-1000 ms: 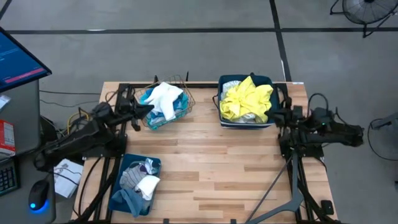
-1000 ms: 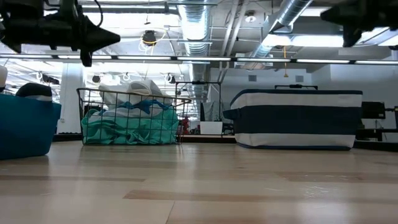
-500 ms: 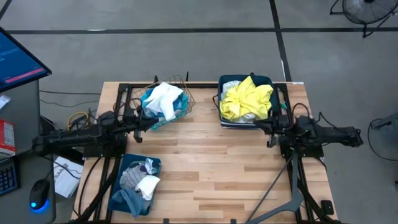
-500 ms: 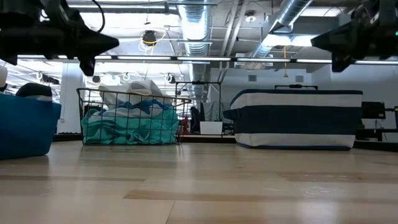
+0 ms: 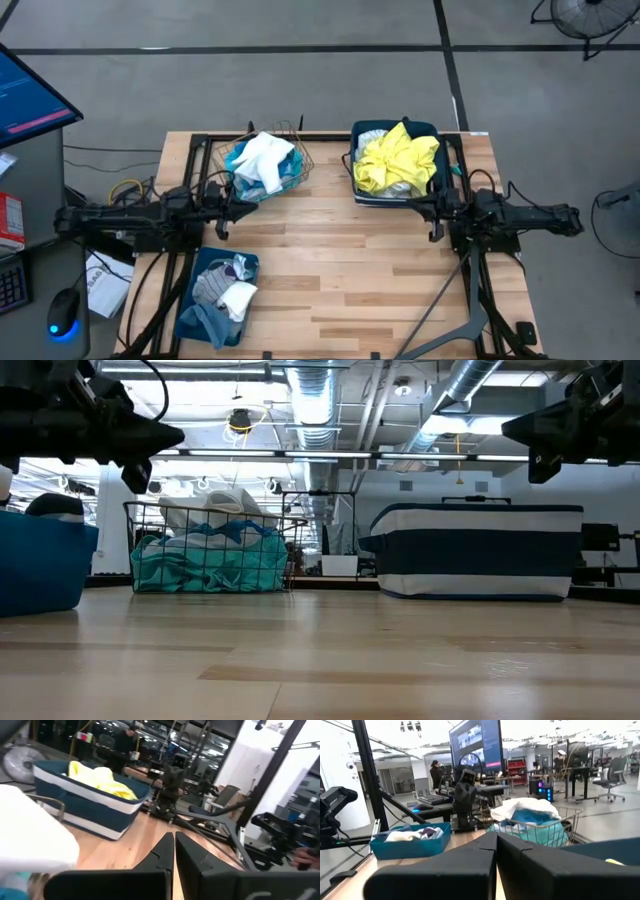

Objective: Pick & Place Cloths
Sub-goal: Return to Home Position

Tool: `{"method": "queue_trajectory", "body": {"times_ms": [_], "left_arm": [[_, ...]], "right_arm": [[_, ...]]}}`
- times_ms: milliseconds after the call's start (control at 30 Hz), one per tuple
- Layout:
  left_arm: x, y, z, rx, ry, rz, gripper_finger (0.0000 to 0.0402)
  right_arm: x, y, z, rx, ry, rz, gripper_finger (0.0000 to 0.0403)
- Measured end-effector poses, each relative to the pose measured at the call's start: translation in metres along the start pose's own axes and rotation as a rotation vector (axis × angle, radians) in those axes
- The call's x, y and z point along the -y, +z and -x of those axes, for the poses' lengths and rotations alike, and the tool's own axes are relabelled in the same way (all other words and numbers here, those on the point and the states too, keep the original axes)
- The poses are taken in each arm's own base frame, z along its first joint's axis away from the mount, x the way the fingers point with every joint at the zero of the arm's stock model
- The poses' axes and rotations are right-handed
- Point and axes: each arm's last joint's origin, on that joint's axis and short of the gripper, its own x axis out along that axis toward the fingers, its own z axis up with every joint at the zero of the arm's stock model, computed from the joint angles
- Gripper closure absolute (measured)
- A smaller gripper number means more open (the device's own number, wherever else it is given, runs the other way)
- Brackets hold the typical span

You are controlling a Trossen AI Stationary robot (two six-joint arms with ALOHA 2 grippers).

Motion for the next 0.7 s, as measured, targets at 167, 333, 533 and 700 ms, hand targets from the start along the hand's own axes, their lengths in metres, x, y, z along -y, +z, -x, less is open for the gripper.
{"method": "queue_trajectory", "body": {"times_ms": [167,333,533,700], "left_arm": [[0.007,-0.003,0.0,-0.022,-0.061,0.002,0.0401],[0.011,-0.004,0.001,-0.025,-0.069,-0.019,0.0401],[0.01,-0.003,0.001,0.002,-0.025,-0.001,0.04],[0.012,-0.002,0.001,-0.002,-0.061,0.133,0.0398]], "right_arm": [[0.0,-0.001,0.0,-0.01,0.002,-0.009,0.0403],[0.0,-0.002,0.0,-0.021,0.0,-0.021,0.0403],[0.0,-0.003,0.0,-0.027,-0.007,-0.14,0.0403],[0.0,-0.003,0.0,-0.027,-0.008,-0.164,0.0403]]}}
